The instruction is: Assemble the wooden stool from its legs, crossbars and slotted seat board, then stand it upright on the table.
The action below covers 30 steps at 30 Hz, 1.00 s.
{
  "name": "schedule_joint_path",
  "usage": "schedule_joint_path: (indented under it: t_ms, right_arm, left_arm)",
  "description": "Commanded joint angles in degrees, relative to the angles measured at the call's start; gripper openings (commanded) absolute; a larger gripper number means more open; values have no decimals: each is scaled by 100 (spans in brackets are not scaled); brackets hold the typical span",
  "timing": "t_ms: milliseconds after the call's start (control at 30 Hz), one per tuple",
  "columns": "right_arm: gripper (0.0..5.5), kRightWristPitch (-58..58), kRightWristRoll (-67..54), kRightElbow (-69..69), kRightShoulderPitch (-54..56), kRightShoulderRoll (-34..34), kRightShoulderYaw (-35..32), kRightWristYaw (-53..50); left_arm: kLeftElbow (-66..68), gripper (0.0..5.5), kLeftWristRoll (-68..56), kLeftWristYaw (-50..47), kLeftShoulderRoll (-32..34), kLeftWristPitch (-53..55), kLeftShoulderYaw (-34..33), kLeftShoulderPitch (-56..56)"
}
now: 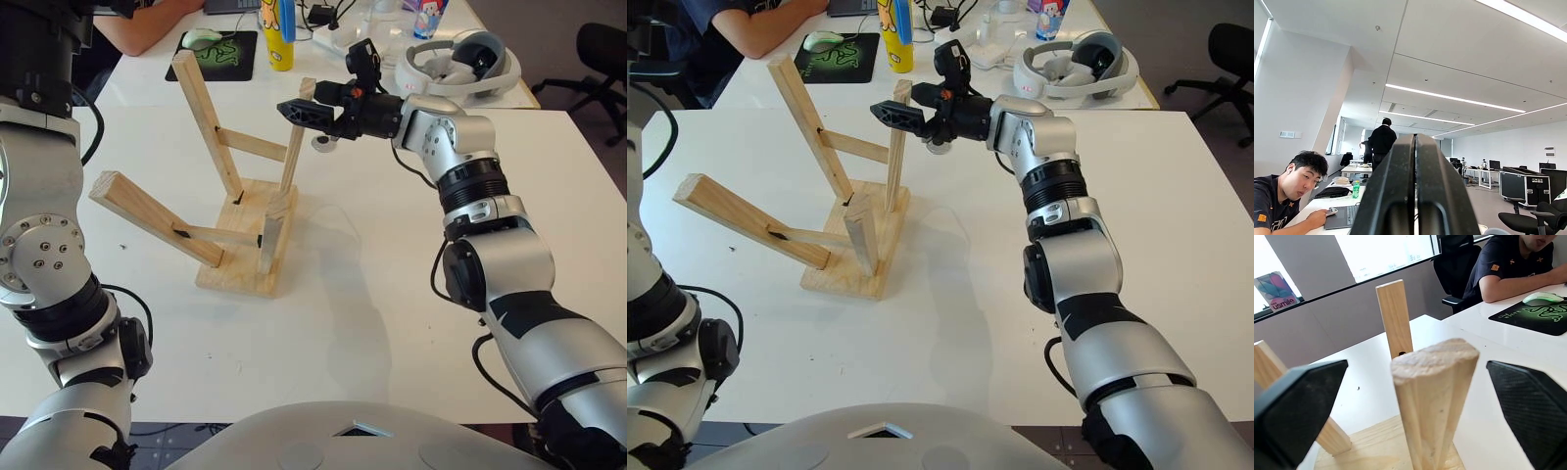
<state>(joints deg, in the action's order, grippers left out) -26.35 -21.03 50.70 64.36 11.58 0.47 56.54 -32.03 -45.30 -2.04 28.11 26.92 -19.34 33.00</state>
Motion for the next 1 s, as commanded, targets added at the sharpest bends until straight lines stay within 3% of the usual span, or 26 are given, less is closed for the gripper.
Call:
schedule_joint_path:
  t_ms: [33, 533, 800, 1000]
  right_arm:
    - [466, 87, 156, 176, 188, 9, -33, 71]
    - [227, -80, 316, -39, -94, 260, -114, 103]
    - [216, -192, 331, -273, -328, 470, -278, -129]
    - [216, -279, 339, -904, -912, 1059, -657, -659]
  left_arm:
    - [-75, 0, 115, 22, -85, -45, 16, -21]
    - [-320, 0, 258, 83, -222, -96, -37, -314]
    - [-457, 0, 197, 63, -187, -57, -185, -450]
    - [-529, 0, 202, 23, -166, -2, -231, -492]
